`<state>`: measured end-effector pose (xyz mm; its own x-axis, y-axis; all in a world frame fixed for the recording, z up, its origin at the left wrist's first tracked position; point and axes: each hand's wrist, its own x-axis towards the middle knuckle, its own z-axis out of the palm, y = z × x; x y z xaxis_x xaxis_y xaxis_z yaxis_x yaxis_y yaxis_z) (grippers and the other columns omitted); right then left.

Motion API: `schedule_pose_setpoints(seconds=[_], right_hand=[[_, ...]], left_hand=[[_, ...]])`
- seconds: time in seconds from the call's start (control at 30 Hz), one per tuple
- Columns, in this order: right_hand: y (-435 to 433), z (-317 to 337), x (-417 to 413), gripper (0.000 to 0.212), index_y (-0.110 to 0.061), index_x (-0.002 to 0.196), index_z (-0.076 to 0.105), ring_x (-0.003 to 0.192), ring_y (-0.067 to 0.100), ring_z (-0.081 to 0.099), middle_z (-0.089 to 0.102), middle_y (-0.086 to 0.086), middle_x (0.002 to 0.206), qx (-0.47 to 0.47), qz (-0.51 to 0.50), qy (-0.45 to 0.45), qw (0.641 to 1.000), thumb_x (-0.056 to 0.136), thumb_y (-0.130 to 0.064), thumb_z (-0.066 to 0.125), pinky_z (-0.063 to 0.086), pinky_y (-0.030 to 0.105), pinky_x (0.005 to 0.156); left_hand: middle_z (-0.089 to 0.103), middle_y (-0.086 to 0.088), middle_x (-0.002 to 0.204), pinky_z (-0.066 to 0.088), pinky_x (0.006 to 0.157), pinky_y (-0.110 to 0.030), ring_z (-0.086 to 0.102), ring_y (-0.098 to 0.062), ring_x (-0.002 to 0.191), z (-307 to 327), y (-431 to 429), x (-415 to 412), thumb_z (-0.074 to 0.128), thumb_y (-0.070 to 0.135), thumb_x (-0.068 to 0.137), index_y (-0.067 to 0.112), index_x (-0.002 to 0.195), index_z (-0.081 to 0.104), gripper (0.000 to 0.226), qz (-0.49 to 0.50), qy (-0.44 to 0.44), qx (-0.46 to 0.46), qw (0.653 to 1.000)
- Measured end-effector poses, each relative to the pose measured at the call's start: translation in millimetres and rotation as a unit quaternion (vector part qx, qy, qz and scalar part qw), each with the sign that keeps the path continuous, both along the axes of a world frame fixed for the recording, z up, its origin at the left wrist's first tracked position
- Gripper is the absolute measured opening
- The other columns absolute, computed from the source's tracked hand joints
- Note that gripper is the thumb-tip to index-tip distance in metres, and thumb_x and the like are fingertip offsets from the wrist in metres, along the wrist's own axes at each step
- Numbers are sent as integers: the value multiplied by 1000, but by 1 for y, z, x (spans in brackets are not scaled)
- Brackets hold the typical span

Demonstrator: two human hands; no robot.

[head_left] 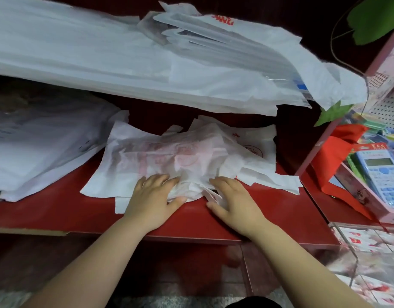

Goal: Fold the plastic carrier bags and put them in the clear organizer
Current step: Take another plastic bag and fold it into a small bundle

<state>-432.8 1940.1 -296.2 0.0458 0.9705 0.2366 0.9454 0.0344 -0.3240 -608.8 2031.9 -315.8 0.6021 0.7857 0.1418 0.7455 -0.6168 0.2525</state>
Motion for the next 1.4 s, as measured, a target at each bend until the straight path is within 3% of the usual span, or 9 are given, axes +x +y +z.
schedule_pose_setpoints(seconds=[0.1,0.3,0.5,0.67,0.83,0.93,1.17,1.27,1.4], right_hand=[[-16,-2,4,52,-10,128,52,119,25,48,56,7,126,-7,-6,-27,1000,80,-31,51,24,20,98],[-23,-6,27,36,-12,114,65,104,31,58,67,13,108,7,-135,-37,990,86,-2,47,42,31,83],[-39,-3,47,28,-5,93,71,82,30,68,71,11,90,60,-116,-62,990,68,-6,60,51,33,74],[-39,-1,43,41,-18,134,47,134,17,34,39,1,144,-59,-57,-77,994,95,-30,41,18,28,111],[-8,9,48,44,-28,145,22,141,13,11,15,-9,154,-160,-110,-131,972,101,-30,26,2,31,113],[6,10,59,45,-25,145,20,142,20,7,12,-4,155,-191,-139,-153,960,101,-29,27,1,35,114],[-17,16,8,43,-6,110,59,115,28,48,56,20,122,200,-16,13,980,73,-16,41,34,33,99],[-30,4,-24,40,-20,114,55,116,21,48,61,6,121,145,160,-91,972,80,-41,49,31,34,102],[-18,-12,-26,56,-21,105,68,104,16,64,67,0,112,19,122,-190,974,88,-55,26,49,34,87]], left_hand=[[41,5,141,15,110,-34,31,-15,134,1,-4,-1,0,70,59,29,138,41,98,-3,-23,9,1000],[71,0,72,52,63,-38,68,-24,64,-5,-8,-7,85,22,58,12,76,75,22,-39,-116,98,988],[72,2,75,33,76,-22,68,-19,70,3,-11,-18,43,31,80,13,77,75,37,-21,-171,119,978],[72,-1,82,31,83,-25,57,-10,84,12,-21,-24,42,30,83,10,82,75,39,-23,-199,130,971],[71,-6,100,35,93,-29,66,-23,93,14,-27,-28,42,41,80,11,97,73,46,-16,-123,121,985],[46,-3,139,21,110,-41,41,-22,130,18,-25,-41,37,61,79,18,133,50,70,44,-61,23,997],[1,6,156,1,113,-30,-2,-11,143,23,-7,-62,25,52,95,33,147,8,58,25,102,-100,989],[1,8,156,2,112,-28,-3,-10,143,26,-5,-58,17,49,97,34,147,10,52,21,101,-110,989],[9,10,155,5,111,-28,4,-10,142,27,-5,-57,18,47,98,35,145,19,49,28,62,-116,991]])
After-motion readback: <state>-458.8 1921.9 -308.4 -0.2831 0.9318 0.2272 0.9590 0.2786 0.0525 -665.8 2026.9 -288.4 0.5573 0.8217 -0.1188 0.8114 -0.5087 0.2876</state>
